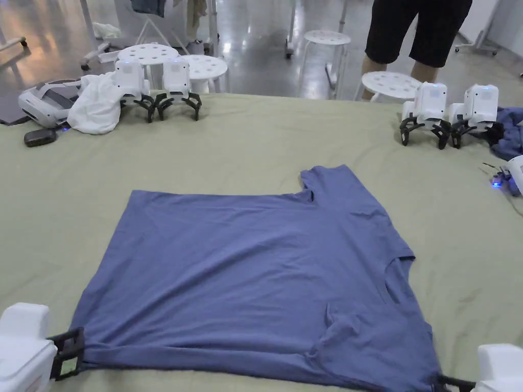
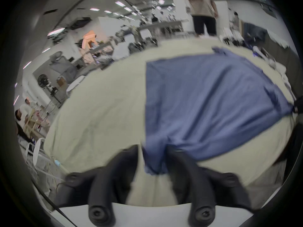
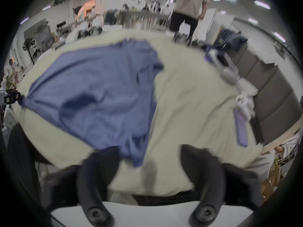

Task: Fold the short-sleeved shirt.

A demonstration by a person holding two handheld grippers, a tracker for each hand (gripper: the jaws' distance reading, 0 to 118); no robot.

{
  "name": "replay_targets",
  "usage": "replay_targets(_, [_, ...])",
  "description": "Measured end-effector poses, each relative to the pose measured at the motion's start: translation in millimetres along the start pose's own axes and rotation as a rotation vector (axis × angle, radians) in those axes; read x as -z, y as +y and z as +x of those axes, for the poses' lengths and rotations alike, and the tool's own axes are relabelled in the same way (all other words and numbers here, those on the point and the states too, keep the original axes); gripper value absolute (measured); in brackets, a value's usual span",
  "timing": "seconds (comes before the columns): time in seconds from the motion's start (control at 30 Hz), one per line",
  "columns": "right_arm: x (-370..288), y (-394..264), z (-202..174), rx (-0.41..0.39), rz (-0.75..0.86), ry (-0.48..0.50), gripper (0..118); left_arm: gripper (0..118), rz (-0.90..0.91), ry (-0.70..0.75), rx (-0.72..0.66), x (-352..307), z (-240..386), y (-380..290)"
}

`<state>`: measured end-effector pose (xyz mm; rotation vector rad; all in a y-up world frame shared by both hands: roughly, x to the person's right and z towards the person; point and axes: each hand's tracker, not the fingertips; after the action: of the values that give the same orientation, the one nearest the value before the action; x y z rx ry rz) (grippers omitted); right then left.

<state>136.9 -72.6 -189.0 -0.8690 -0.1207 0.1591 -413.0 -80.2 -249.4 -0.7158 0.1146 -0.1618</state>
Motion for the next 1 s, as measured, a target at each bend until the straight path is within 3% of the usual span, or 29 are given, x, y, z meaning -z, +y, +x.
replay_targets(0.03, [-12, 9, 2, 0.023, 0.079, -0.007, 105, 111, 0.047, 0.013, -0.045, -10, -2, 9])
replay_targets(0.07, [-24, 19, 4, 0.044, 0.156, -0.016, 105, 115, 0.100, 0.017, -0.088, -20, -3, 17])
replay_targets(0.2, [-60, 53, -1, 0.079, 0.381, -0.044, 105, 114, 0.277, 0.017, -0.164, -60, 1, 51])
replay_targets(0.23, [-66, 61, -5, 0.080, 0.431, -0.052, 105, 108, 0.324, 0.014, -0.168, -70, 4, 58])
replay_targets(0.27, [-73, 65, -8, 0.076, 0.476, -0.057, 104, 98, 0.358, 0.008, -0.165, -78, 7, 63])
replay_targets(0.3, [-78, 68, -12, 0.073, 0.514, -0.065, 98, 76, 0.377, 0.012, -0.155, -85, 10, 68])
replay_targets(0.33, [-83, 71, -17, 0.067, 0.536, -0.063, 82, 43, 0.411, 0.005, -0.136, -93, 15, 71])
replay_targets(0.37, [-87, 74, -22, 0.058, 0.537, -0.057, 82, 43, 0.426, 0.010, -0.128, -98, 19, 73])
replay_targets(0.4, [-89, 73, -27, 0.053, 0.546, -0.052, 73, 30, 0.429, 0.019, -0.122, -101, 24, 73])
replay_targets(0.43, [-90, 72, -32, 0.058, 0.560, -0.063, 39, 3, 0.444, 0.015, -0.112, -100, 26, 71])
replay_targets(0.47, [-90, 69, -37, 0.063, 0.568, -0.071, 5, 0, 0.468, 0.011, -0.099, -101, 29, 67])
replay_targets(0.7, [-78, 49, -56, 0.006, 0.505, -0.058, 4, 0, 0.364, -0.018, -0.060, -84, 37, 38])
replay_targets(0.87, [-66, 40, -59, 0.008, 0.456, -0.042, 4, 0, 0.122, -0.035, -0.055, -47, 25, 10])
replay_targets(1.0, [-59, 39, -57, 0.016, 0.429, -0.036, 4, 0, -0.065, -0.027, -0.135, -8, 8, -13])
